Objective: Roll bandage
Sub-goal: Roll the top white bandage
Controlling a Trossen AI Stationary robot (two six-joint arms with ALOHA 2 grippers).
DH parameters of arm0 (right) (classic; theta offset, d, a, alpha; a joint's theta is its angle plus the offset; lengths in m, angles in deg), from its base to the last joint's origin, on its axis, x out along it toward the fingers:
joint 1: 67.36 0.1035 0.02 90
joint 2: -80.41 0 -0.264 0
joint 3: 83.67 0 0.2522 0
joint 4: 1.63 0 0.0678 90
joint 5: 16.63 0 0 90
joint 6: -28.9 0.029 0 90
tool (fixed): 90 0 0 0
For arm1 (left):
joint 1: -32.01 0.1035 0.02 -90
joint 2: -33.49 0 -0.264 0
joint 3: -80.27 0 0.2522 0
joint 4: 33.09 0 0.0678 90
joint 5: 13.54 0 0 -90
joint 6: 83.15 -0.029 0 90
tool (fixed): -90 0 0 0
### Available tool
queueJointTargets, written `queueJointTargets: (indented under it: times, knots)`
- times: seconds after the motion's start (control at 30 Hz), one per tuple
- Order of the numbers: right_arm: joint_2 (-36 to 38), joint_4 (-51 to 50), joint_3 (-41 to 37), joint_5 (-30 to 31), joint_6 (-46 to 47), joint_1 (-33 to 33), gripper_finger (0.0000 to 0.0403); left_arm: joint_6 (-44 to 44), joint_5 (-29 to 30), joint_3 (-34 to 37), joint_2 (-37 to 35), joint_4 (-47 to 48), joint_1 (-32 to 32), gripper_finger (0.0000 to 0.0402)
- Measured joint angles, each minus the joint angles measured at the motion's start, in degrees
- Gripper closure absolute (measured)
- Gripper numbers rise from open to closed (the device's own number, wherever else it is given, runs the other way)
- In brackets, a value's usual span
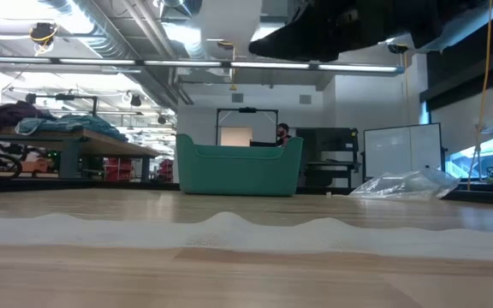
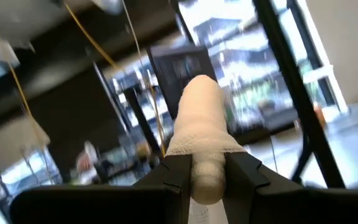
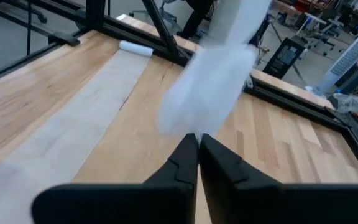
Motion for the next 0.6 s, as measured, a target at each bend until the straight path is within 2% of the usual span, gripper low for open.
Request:
queueJointTargets:
  times: [0.17, 0.4, 0.6]
  knots:
    - [0.0, -1.22, 0.0, 1.82, 2.3, 0.0, 0.0398, -4.97, -2.47, -0.02, -2.11, -5.52, -2.2, 0.0347]
    - [0.02, -2.56, 0.0, 5.83, 6.24, 0.0, 0.0383, -9.44, -7.61, -0.04, -4.72, -9.64, -4.06, 0.0347]
    - [0.04, -3.2, 0.0, 6.57, 14.26, 0.0, 0.0376, -9.85, -5.99, -0.08, -4.19, -6.74, -4.14, 0.0347]
